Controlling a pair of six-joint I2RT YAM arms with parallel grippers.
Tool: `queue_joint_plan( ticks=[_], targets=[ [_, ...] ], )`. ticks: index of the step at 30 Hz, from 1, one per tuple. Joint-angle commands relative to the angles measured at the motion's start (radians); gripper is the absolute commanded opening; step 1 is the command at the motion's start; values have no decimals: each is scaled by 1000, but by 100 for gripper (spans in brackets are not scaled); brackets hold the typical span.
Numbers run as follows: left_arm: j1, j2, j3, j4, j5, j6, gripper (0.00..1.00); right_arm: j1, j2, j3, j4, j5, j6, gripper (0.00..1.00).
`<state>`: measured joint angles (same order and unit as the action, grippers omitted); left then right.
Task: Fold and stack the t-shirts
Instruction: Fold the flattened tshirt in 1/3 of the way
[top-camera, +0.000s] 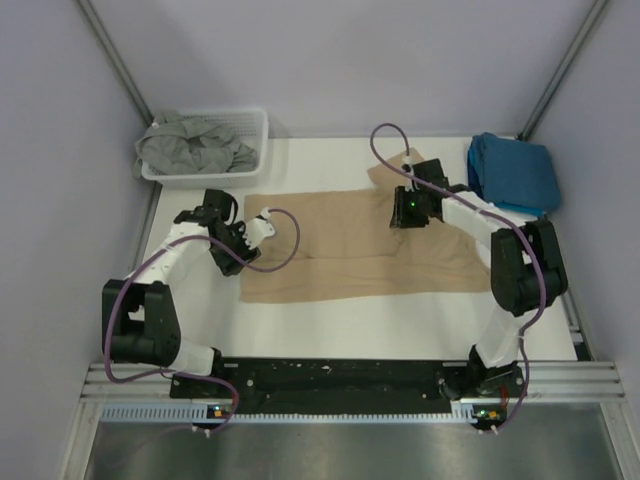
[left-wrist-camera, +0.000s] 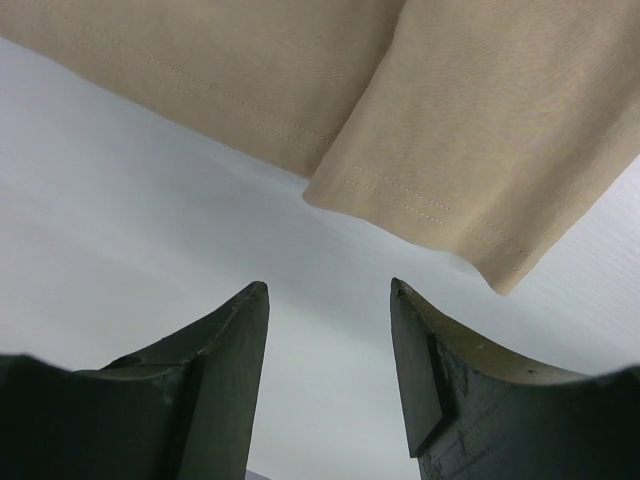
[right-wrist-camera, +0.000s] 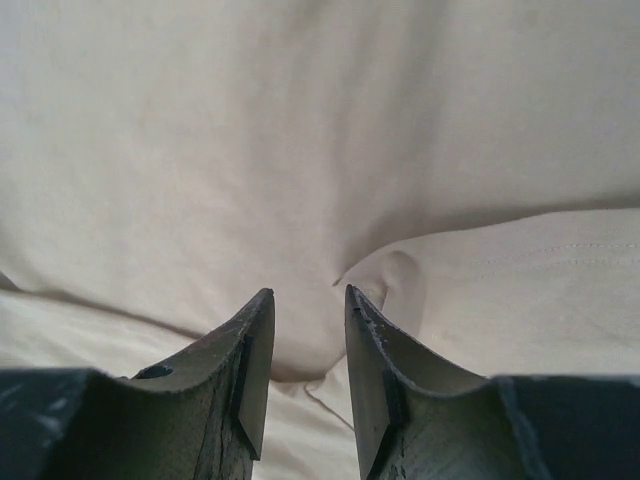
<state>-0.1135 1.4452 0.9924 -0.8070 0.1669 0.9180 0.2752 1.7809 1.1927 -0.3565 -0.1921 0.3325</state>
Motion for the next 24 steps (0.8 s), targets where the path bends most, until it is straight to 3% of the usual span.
queue_joint_plan(
  ticks=[1, 11, 13, 19, 24],
  targets=[
    [2, 4, -5, 14, 8, -7, 56, 70, 11, 91, -154, 130, -246, 34],
    [2, 4, 9, 0, 6, -4, 57, 142, 163, 217, -282, 325, -326, 33],
    [2, 4, 11, -3, 6, -5, 56, 142, 175, 229, -283, 332, -326, 30],
    [2, 7, 6, -3, 3, -7, 56, 144, 195, 246, -285, 329, -326, 5],
    [2, 9, 2, 0, 0, -4, 57, 144, 166, 255, -283, 329, -316, 0]
  ],
)
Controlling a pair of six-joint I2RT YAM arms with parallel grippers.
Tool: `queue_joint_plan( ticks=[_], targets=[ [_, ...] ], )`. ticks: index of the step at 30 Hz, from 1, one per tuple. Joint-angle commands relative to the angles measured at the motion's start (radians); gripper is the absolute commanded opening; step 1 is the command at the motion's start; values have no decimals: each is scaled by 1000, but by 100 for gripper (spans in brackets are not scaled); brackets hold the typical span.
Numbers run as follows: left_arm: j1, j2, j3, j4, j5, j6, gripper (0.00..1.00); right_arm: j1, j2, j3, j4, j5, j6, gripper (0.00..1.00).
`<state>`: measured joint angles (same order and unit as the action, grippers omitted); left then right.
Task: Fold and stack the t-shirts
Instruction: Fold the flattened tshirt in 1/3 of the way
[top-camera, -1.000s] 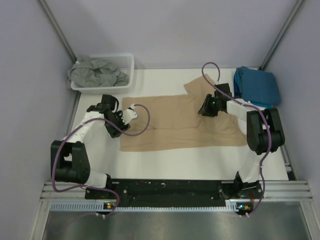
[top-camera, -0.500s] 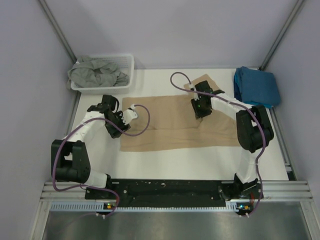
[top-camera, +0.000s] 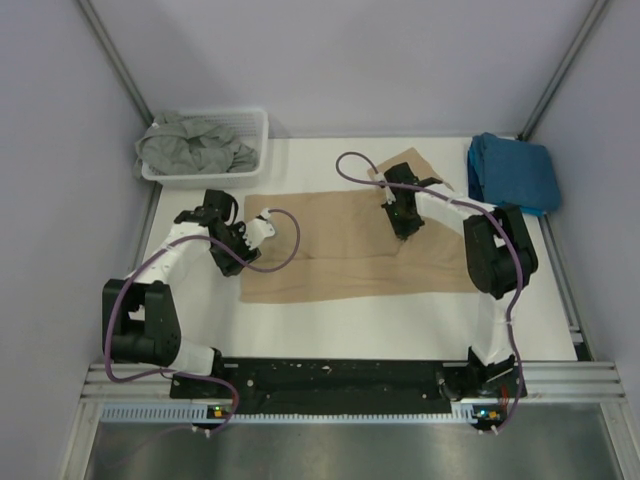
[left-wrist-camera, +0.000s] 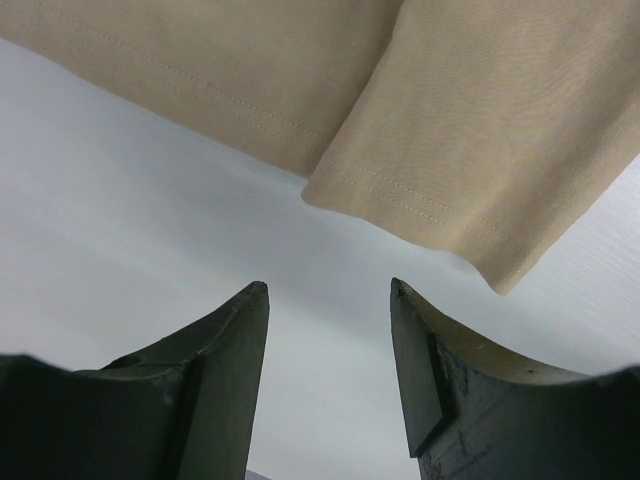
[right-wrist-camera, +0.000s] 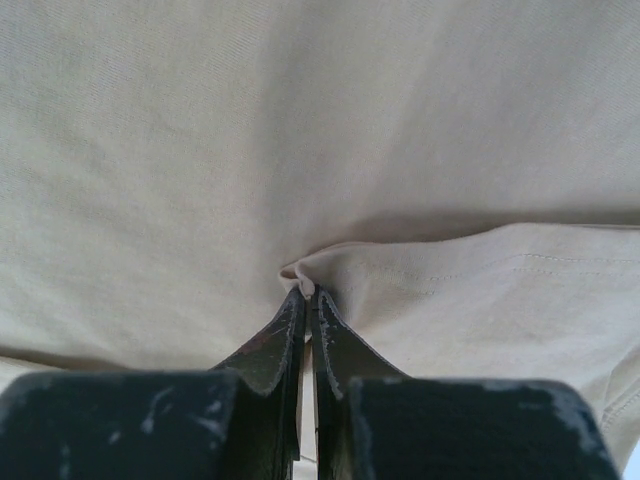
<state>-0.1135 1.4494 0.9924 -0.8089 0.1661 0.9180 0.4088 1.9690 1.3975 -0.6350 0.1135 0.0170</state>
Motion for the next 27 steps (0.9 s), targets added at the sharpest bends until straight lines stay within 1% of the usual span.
queue_joint_plan(
  ticks=[1, 5, 9, 17, 18, 21, 22, 25, 27],
  targets=[
    [2, 6, 3, -1, 1, -2, 56, 9, -31, 54, -2, 17, 9, 0],
    [2, 11, 8, -3, 6, -7, 57, 2, -50, 52, 46, -66, 55, 0],
    [2, 5, 3, -1, 4, -5, 57, -24, -50, 35, 113, -165, 147, 0],
    [2, 2, -11, -1, -2, -1, 56, -59, -6, 20, 150, -224, 224, 1],
    [2, 2, -11, 0, 0, -2, 57, -61, -2, 18, 153, -233, 231, 5],
    [2, 2, -5, -6, 1, -2, 57, -62, -2, 17, 167, -287, 232, 26],
    [2, 0, -1, -9, 3, -2, 57, -61, -7, 18, 170, -310, 232, 30],
    [2, -4, 11, -25, 24, -1, 57, -62, -51, 14, 182, -348, 218, 39],
    [2, -11, 20, -42, 56, 2, 57, -64, -120, -14, 199, -313, 207, 42]
  ],
)
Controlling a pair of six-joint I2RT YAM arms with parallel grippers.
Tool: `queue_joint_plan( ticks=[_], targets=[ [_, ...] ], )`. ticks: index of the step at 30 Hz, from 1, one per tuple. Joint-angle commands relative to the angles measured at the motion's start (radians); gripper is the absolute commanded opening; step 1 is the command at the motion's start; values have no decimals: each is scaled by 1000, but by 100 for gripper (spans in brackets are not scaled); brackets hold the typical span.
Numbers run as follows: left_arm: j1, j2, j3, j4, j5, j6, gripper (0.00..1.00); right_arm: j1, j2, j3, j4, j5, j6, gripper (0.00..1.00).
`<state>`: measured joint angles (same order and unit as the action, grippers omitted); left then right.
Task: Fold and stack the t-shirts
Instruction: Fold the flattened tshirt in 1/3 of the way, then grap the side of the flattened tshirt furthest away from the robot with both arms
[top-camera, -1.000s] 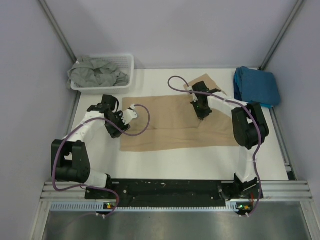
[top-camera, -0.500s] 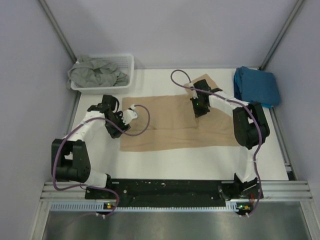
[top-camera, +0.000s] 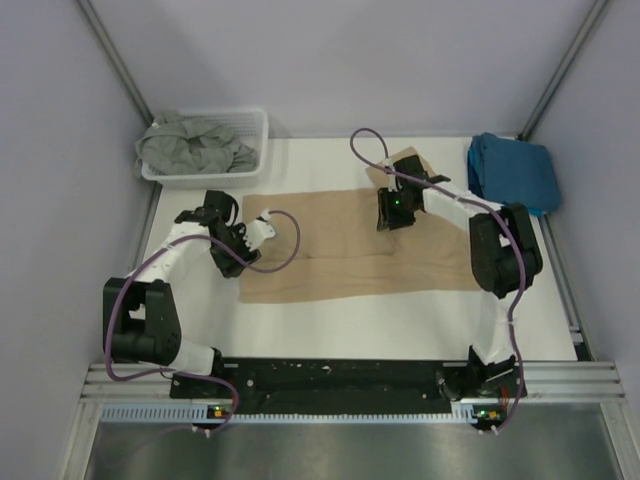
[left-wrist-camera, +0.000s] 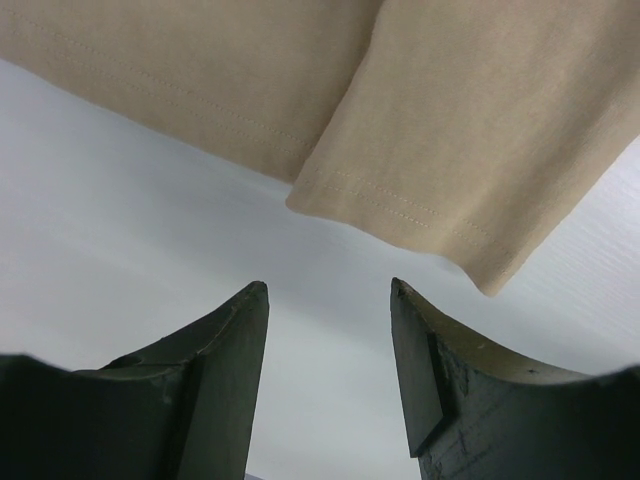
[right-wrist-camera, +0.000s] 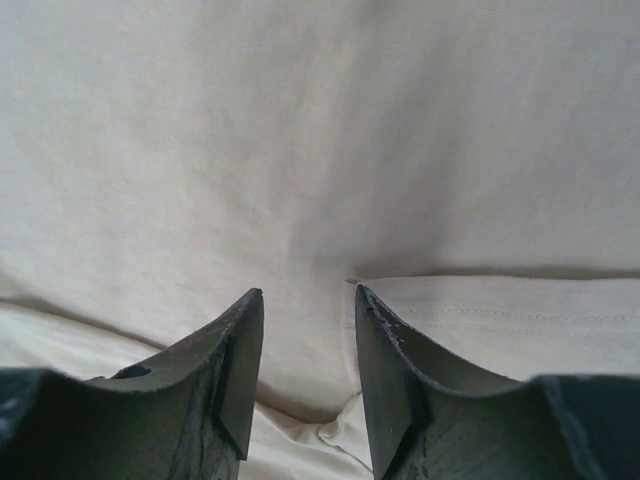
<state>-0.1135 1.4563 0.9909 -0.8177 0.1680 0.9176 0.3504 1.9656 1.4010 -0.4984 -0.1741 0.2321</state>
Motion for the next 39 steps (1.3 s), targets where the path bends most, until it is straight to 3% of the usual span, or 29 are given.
queue_joint_plan(
  ticks=[1, 4, 9, 16, 22, 25, 28, 30, 32, 35, 36, 39],
  targets=[
    [2, -25, 25, -44, 73, 10, 57, -13, -157, -34, 64, 1, -5, 43],
    [-2, -57, 19, -73, 134, 36, 57, -85, -282, -120, 58, 65, 84, 47],
    [-47, -120, -31, -93, 199, 67, 59, -327, -543, -396, 57, 77, 301, 47],
    [-138, -131, -121, -80, 165, 73, 61, -638, -799, -695, 57, 71, 368, 56],
    [-192, -143, -221, 21, 95, 67, 63, -746, -863, -830, 87, 102, 409, 59],
    [-193, -142, -284, 162, -34, 38, 63, -746, -815, -861, 130, 87, 423, 59],
    [-193, -154, -322, 219, -61, 41, 61, -748, -746, -872, 158, 99, 423, 56],
    [-195, -166, -336, 230, -48, 40, 57, -751, -714, -879, 170, 108, 421, 46],
    [-195, -178, -347, 236, -32, 33, 46, -764, -717, -890, 182, 107, 429, 26],
    [-195, -206, -356, 242, 4, 15, 15, -795, -751, -904, 189, 91, 443, 2],
    [-196, -217, -360, 247, 13, 7, 3, -806, -767, -905, 189, 85, 443, 0],
    [-195, -263, -373, 250, 47, -9, 0, -847, -824, -909, 155, 62, 454, 0]
  ],
)
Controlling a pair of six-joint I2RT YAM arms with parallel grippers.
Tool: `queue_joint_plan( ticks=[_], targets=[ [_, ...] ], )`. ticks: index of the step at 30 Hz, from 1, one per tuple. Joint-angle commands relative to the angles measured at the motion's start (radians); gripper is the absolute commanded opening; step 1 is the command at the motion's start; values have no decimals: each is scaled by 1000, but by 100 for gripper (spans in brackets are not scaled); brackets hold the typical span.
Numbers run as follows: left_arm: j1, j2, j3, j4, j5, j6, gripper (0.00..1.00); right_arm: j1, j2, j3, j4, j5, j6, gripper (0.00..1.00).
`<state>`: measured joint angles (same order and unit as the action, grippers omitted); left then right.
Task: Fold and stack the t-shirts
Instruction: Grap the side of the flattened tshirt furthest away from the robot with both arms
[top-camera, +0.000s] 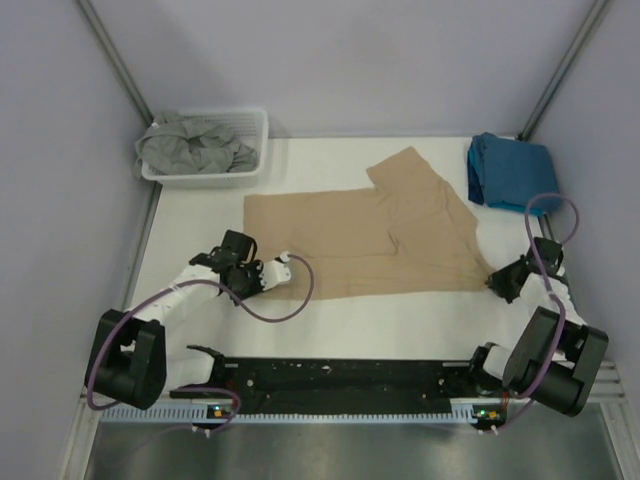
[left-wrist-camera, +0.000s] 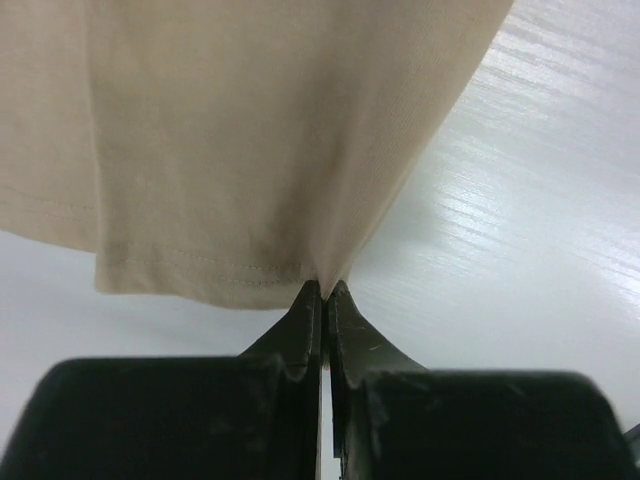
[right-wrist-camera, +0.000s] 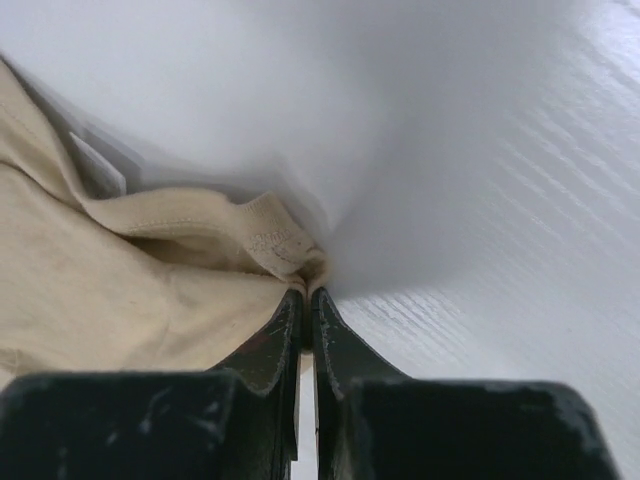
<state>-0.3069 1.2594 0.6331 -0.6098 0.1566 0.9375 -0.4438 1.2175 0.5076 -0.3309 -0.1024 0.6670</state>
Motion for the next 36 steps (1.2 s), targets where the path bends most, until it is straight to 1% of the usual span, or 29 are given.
queue_joint_plan(
  ticks=[1, 3, 7, 11, 13, 15, 20, 25, 27, 29, 31, 33, 36],
  targets=[
    [-1, -83, -16, 38, 75, -31, 0, -65, -99, -18, -31, -16, 20, 0],
    [-3, -138, -18, 15, 115, -29, 0, -85, -154, -29, -71, -28, 26, 0],
    [-24, -231, -26, -112, 188, 9, 0, -128, -317, -72, -154, -60, 49, 0],
    [-78, -310, -42, -246, 254, 70, 0, -151, -446, -87, -247, -80, -1, 0],
    [-101, -345, -55, -295, 262, 96, 0, -157, -490, -90, -267, -98, 14, 0],
    [-116, -374, -65, -327, 245, 119, 0, -159, -522, -89, -292, -111, 63, 0],
    [-139, -417, -78, -393, 179, 181, 0, -184, -521, -46, -304, -106, 147, 0],
    [-166, -416, -61, -398, 140, 213, 0, -187, -470, 14, -352, -73, 246, 0],
    [-176, -414, -53, -404, 127, 222, 0, -187, -469, 58, -423, -4, 234, 0],
    [-187, -407, -46, -416, 117, 230, 0, -185, -470, 103, -543, 79, 207, 0],
    [-202, -397, -44, -430, 90, 238, 0, -185, -480, 137, -626, 162, 197, 0],
    [-219, -393, -53, -439, 52, 245, 0, -185, -496, 154, -666, 197, 216, 0],
    [-247, -381, -75, -435, -5, 248, 0, -187, -515, 166, -680, 213, 230, 0]
  ],
)
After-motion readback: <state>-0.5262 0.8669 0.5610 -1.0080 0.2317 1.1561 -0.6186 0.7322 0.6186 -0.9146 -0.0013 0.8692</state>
